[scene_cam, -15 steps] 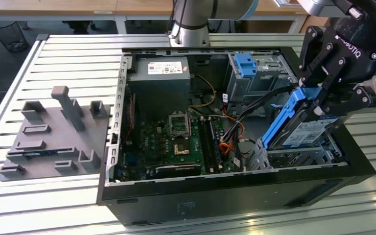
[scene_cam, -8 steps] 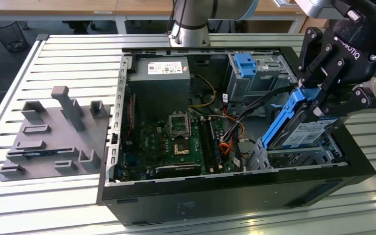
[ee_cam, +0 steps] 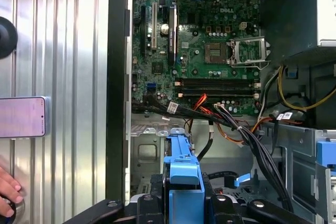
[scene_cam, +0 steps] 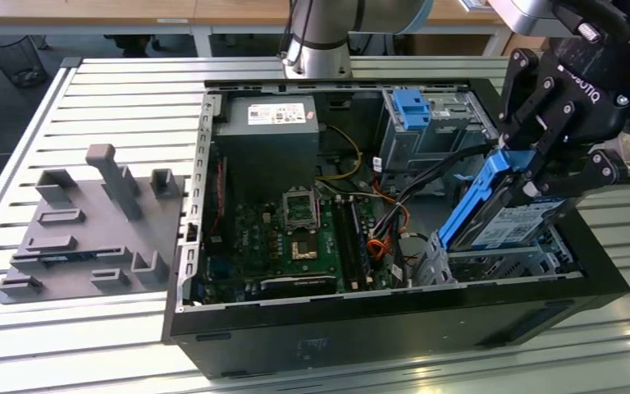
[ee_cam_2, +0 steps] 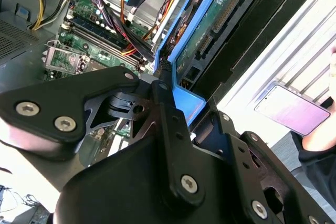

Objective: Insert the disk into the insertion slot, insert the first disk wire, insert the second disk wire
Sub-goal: 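Insert the disk into the insertion slot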

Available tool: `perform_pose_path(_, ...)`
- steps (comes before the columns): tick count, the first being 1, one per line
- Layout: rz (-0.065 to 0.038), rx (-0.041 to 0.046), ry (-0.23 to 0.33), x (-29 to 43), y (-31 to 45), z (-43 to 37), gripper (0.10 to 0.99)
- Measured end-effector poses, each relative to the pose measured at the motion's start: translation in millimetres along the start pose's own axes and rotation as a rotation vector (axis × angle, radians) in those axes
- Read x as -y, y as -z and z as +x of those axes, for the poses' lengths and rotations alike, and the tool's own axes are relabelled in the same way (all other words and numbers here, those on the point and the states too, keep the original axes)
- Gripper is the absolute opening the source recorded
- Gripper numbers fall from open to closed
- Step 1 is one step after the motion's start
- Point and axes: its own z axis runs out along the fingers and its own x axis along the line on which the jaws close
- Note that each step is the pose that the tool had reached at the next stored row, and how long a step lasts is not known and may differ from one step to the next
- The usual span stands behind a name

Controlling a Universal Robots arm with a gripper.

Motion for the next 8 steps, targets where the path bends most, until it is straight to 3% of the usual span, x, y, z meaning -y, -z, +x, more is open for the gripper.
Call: perform_pose_path(8, 0.0, 0.0, 0.0, 0.1, -3.1, 0.1, 0.365)
